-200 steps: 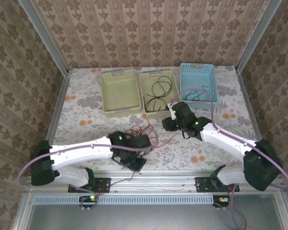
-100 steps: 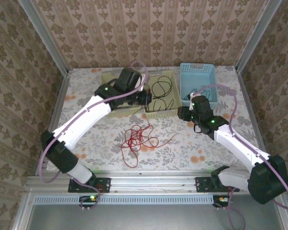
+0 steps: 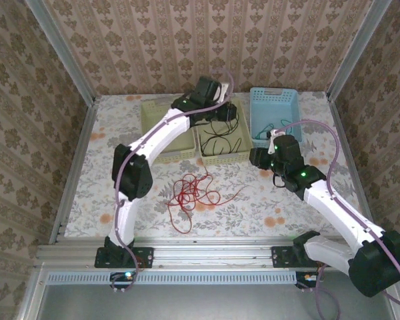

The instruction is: Untangle the cables

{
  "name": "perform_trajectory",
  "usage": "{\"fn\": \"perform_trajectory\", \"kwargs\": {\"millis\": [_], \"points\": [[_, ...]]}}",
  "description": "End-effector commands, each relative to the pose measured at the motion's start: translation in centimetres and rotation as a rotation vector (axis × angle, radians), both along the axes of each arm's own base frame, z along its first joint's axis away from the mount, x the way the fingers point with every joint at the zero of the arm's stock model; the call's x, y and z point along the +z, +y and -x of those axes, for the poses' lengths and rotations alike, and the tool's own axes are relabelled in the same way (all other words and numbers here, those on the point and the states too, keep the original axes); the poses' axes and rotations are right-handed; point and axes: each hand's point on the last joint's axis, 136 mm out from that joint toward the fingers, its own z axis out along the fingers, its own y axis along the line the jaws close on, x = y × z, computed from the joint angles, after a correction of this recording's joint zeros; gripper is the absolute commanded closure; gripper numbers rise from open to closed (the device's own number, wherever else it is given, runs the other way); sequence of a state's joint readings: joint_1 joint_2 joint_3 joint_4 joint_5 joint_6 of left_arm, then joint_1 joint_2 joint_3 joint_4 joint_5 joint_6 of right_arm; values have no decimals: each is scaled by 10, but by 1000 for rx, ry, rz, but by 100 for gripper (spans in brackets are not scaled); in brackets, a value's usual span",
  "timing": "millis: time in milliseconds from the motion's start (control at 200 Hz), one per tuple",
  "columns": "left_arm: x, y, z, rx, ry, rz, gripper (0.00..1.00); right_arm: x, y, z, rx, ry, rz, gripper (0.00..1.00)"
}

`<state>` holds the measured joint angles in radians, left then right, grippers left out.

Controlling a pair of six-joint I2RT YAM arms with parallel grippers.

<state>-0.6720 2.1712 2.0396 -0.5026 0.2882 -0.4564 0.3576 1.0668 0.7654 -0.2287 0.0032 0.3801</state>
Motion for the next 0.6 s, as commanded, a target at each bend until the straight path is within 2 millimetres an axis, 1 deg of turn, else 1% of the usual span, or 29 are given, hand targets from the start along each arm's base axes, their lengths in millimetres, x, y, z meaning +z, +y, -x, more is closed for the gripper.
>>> {"fn": "perform_trajectory", "kwargs": {"millis": [0, 65, 115, 175, 275, 315, 380, 430, 485, 505, 515, 535, 595], "points": [[8, 10, -4, 65, 1, 28, 21, -14, 13, 15, 101, 70, -1, 49], [16, 12, 6, 55, -48, 26, 14, -20, 20, 18, 139, 97, 2, 49], [24, 13, 16, 42, -89, 22, 11, -27, 26, 22, 167, 123, 9, 49], [31, 19, 28, 34, -117, 9, 9, -39, 35, 26, 204, 165, 19, 49], [25, 42, 49, 56, -112, -55, 9, -62, 54, 38, 290, 254, 44, 49], [18, 52, 60, 61, -103, -83, 9, -70, 61, 43, 332, 286, 75, 49], [10, 68, 79, 66, -91, -113, 9, -84, 66, 50, 368, 336, 150, 49], [-2, 80, 95, 68, -74, -148, 9, -93, 70, 55, 394, 381, 178, 49], [-16, 90, 113, 66, -53, -184, 9, -103, 70, 61, 408, 433, 194, 49], [-18, 93, 119, 64, -50, -193, 9, -104, 70, 63, 411, 444, 194, 49], [-23, 95, 123, 62, -42, -202, 9, -104, 69, 64, 410, 448, 193, 49], [-28, 99, 129, 58, -35, -213, 9, -114, 68, 67, 410, 487, 203, 49], [-43, 107, 146, 45, -12, -245, 8, -124, 65, 72, 400, 527, 210, 49]]}}
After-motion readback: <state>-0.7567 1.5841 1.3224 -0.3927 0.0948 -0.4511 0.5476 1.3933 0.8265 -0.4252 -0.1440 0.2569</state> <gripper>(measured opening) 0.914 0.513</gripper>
